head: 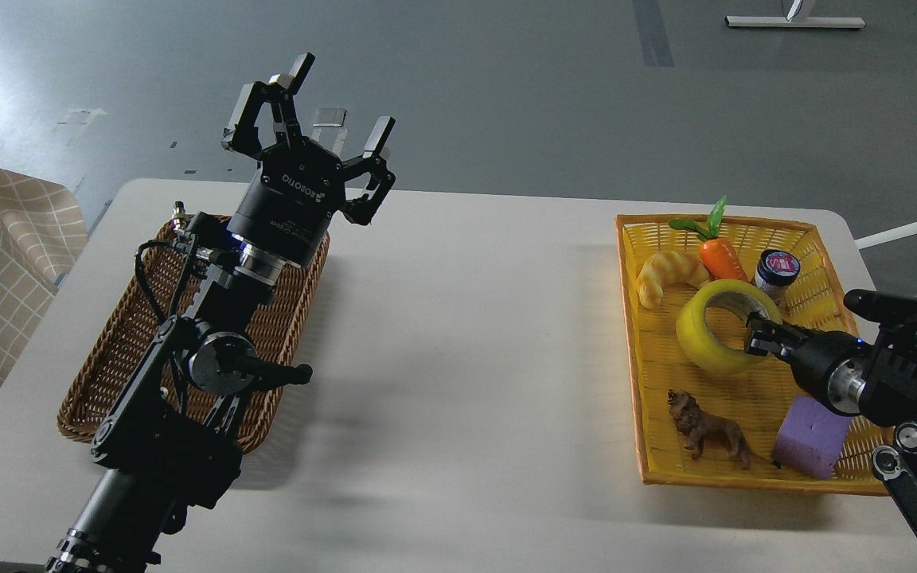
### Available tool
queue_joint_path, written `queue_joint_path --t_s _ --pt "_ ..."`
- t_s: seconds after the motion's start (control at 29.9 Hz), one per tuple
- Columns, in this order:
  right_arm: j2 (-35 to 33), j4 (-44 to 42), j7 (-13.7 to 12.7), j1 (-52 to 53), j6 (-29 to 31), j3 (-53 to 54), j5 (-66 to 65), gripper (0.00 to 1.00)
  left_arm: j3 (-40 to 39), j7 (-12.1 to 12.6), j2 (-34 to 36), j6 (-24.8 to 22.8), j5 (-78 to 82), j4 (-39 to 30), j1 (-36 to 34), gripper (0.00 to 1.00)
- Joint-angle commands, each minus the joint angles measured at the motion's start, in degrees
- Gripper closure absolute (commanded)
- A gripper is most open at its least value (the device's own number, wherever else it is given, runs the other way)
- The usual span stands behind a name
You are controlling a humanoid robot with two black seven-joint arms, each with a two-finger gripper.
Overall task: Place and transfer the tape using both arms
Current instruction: 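Lift the yellow tape roll out of the tray with the right gripper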
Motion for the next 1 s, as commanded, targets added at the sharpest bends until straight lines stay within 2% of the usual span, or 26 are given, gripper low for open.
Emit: queue_joint_path --t_s 0.0,0.13,0.37,0.5,0.77,0.97 --pt "-0.06 3.27 -0.15 0.21 0.0 2.47 0.0 0.72 -0.01 0.0 -0.08 0.0 0.0 0.04 0.1 0.02" --pt "-0.06 6.52 -0.06 3.8 0.0 3.27 0.0 0.72 -0.01 0.08 -0.08 0.0 0.0 0.04 0.1 0.02" --pt "0.38 4.59 -0.06 12.6 0.0 2.04 0.0 0.72 -0.01 0.0 -0.08 0.0 0.09 -0.05 0.1 0.02" --pt "4.59 3.27 -0.06 15.41 0.0 0.11 0.0 0.72 -0.01 0.0 -0.17 0.0 0.09 -0.05 0.01 0.02" --pt "8.9 -0.5 -0.06 22.62 0.0 -5.77 0.0 0.72 -0.01 0.08 0.0 0.0 0.09 -0.05 0.01 0.02" --pt "15.13 -1.21 -0.15 22.8 0.0 -9.81 0.0 0.72 -0.01 0.09 -0.17 0.09 0.09 -0.05 0.01 0.02"
